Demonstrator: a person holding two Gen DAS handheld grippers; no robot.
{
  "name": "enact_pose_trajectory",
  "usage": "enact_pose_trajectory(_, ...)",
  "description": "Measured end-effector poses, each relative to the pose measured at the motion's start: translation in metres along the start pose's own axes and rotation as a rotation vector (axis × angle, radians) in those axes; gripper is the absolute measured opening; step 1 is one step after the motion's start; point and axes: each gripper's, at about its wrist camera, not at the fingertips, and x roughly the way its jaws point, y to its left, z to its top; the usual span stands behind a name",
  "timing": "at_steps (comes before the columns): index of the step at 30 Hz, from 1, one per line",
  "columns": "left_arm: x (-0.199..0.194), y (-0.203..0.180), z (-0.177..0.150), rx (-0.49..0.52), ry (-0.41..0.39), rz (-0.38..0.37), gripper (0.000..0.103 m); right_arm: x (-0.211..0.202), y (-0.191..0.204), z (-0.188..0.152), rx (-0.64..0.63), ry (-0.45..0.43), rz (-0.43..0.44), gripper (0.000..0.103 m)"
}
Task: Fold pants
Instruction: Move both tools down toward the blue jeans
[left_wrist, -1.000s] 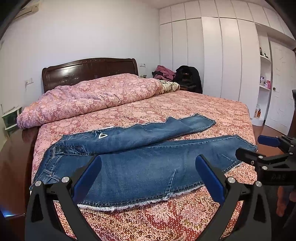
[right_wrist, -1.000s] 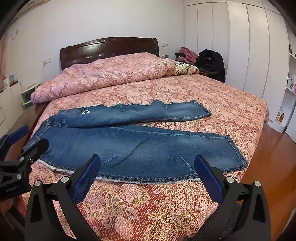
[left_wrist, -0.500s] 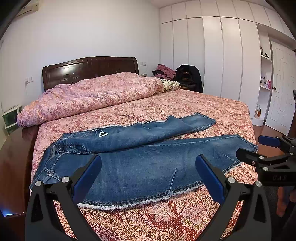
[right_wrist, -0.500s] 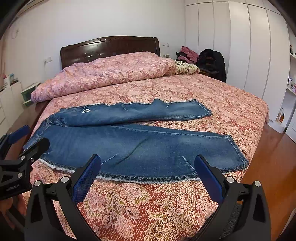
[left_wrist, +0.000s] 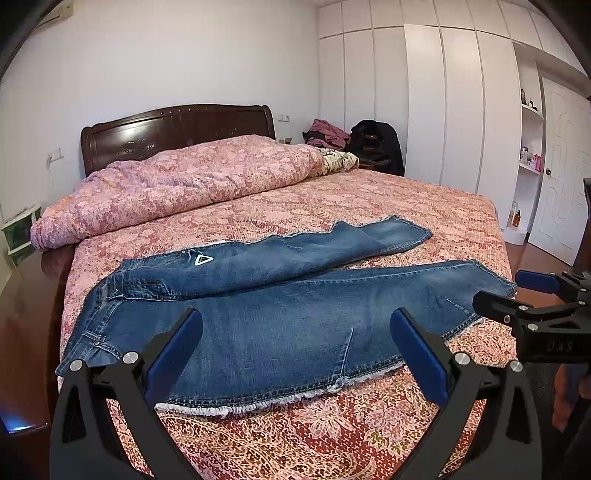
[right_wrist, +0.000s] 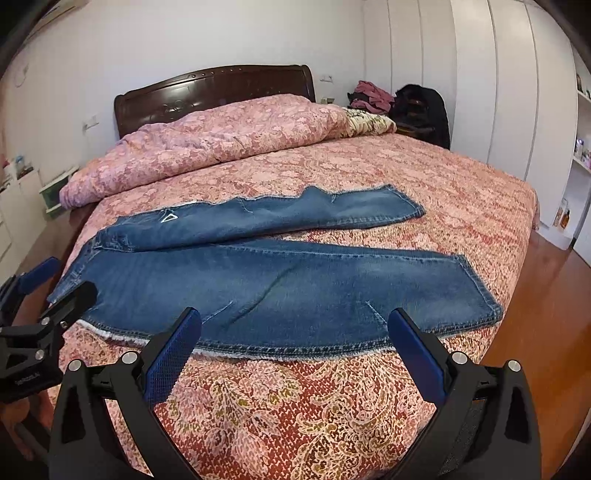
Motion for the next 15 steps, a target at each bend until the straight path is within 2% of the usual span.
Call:
enact_pose_trajectory(4, 0.010, 0.014, 0.008, 0.011, 0.053, -0.007, 0.101, 0.008, -0.006, 0.001, 0.044, 0.037, 0.019, 0.100)
enact_pose_trajectory(8, 0.040, 0.054, 0.021, 0.055, 0.172, -0.009, 0.101, 0.022, -0.006, 0.001, 0.071, 0.086, 0.064, 0.100)
enact_pose_trajectory(10, 0.058, 0.087, 0.032, 0.059, 0.228, -0.017, 0.101, 0.028, -0.004, 0.000, 0.069, 0.110, 0.075, 0.100)
enact_pose_trajectory(12, 0.079, 0.128, 0.044, 0.021, 0.279, -0.032, 0.101, 0.037, 0.000, 0.000, 0.069, 0.144, 0.093, 0.100)
enact_pose_trajectory(15, 0.119, 0.212, 0.065, -0.141, 0.345, -0.097, 0.101, 0.051, 0.005, 0.000, 0.070, 0.187, 0.117, 0.100)
